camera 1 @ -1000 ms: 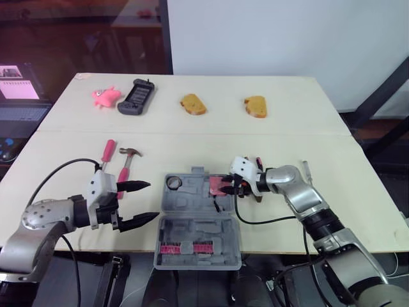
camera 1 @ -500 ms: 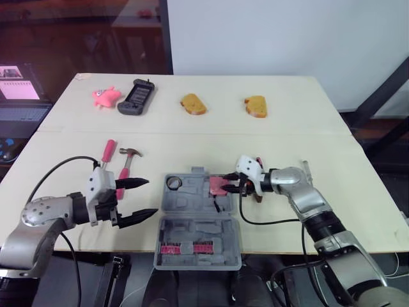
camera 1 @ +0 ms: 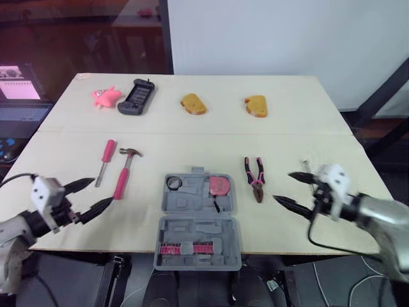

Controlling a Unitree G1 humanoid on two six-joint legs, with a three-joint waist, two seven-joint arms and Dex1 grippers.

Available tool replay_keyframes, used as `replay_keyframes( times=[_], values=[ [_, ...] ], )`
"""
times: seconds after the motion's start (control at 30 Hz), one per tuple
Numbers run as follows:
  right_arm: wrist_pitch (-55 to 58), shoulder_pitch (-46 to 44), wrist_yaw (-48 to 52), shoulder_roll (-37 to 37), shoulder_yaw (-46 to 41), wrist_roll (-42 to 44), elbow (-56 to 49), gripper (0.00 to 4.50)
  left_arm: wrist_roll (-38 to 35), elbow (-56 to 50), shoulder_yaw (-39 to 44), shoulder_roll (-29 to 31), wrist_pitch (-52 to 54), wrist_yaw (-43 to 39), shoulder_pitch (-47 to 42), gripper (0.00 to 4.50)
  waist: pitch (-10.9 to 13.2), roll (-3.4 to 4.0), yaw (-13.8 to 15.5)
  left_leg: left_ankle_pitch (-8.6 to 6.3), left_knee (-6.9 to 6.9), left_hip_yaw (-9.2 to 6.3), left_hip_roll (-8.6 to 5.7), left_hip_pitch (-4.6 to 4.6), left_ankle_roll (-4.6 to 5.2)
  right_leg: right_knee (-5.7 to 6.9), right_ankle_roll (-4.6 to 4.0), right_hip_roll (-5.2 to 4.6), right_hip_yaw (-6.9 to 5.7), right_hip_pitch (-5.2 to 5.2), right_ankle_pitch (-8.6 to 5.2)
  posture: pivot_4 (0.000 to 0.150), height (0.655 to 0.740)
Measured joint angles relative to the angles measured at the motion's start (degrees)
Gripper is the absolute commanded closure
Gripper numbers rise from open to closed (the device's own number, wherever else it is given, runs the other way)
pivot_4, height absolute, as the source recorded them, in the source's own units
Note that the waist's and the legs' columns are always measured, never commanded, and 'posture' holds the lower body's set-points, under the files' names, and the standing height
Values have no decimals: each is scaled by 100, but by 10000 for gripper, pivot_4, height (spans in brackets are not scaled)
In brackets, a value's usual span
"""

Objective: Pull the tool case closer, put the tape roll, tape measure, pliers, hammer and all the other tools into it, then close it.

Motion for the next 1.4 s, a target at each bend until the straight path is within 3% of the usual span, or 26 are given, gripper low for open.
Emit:
replay_keyframes(
  times=[0.17, 0.4, 0.6, 0.87, 1.13, 1.4],
  values=[
    [-670, 769, -325, 715, -970, 216, 486, 555, 5, 979, 615, -302, -420, 595, -11, 0, -6, -7, -44, 0, -9, 1, 0, 3, 0, -23, -3, 0, 0, 7, 2, 1500, 7207],
    [-1477, 878, -511, 679, -1427, 209, 1457, 555, 67, 1594, 859, -397, -885, 839, 183, 0, -7, -8, -28, -1, -15, 2, 0, 4, -2, -33, -4, 0, 0, 7, 3, 1500, 7207],
    [-1450, 643, -642, 629, -1368, 328, 1432, 555, 47, 1542, 856, -406, -949, 866, 144, 0, -8, -6, -21, -2, -17, 2, 0, 3, -2, -38, -4, 0, 0, 10, 3, 1500, 7207],
    [-450, 96, -1092, 383, -747, 794, 339, 555, -135, 498, 645, -468, -573, 805, 137, 0, -9, -5, -21, -1, -22, 3, 0, 3, -2, -38, -7, 0, 0, 9, 5, 1500, 7207],
    [832, -856, -1382, -286, 699, 935, -704, 555, -803, -1083, -263, -5, 1175, 842, -1214, 0, -10, -10, -11, 0, -19, 0, -3, -2, 1, -45, -5, 0, 1, 16, 5, 1500, 7207],
    [1368, -982, -1943, -237, 1423, 785, -1148, 555, -837, -2230, -1038, 262, 2035, 767, -1297, 0, -10, -10, -22, -2, -36, -1, -2, 2, 6, -36, -2, 7, 3, 4, 4, 1500, 7207]
  ],
)
